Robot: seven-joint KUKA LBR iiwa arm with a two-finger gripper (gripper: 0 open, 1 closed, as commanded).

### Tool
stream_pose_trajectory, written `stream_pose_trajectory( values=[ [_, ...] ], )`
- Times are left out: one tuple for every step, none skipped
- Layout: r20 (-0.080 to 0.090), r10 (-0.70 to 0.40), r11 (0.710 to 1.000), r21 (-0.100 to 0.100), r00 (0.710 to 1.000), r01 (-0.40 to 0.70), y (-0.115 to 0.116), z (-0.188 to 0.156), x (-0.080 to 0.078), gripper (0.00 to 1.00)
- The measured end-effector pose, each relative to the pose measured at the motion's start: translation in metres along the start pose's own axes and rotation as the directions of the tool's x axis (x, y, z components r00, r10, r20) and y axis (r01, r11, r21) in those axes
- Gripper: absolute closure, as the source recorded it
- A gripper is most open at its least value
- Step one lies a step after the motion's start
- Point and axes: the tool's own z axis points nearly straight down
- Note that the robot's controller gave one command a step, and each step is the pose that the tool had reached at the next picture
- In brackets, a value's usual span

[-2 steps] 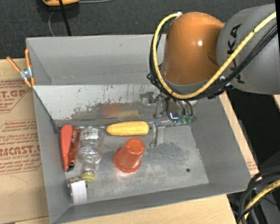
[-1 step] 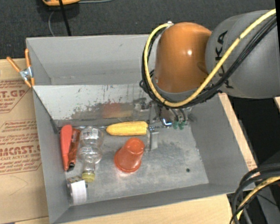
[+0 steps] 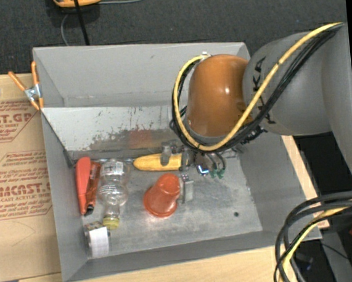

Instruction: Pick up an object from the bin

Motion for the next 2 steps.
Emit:
stream_pose_trajectory(
  values=[
    [-0.002,-0.03,1.0,0.002,1.0,0.03,0.001,0.032,0.011,0.0],
    [0.008,-0.1,0.995,0.002,0.995,0.1,-0.002,0.047,0.007,0.0]
  ],
)
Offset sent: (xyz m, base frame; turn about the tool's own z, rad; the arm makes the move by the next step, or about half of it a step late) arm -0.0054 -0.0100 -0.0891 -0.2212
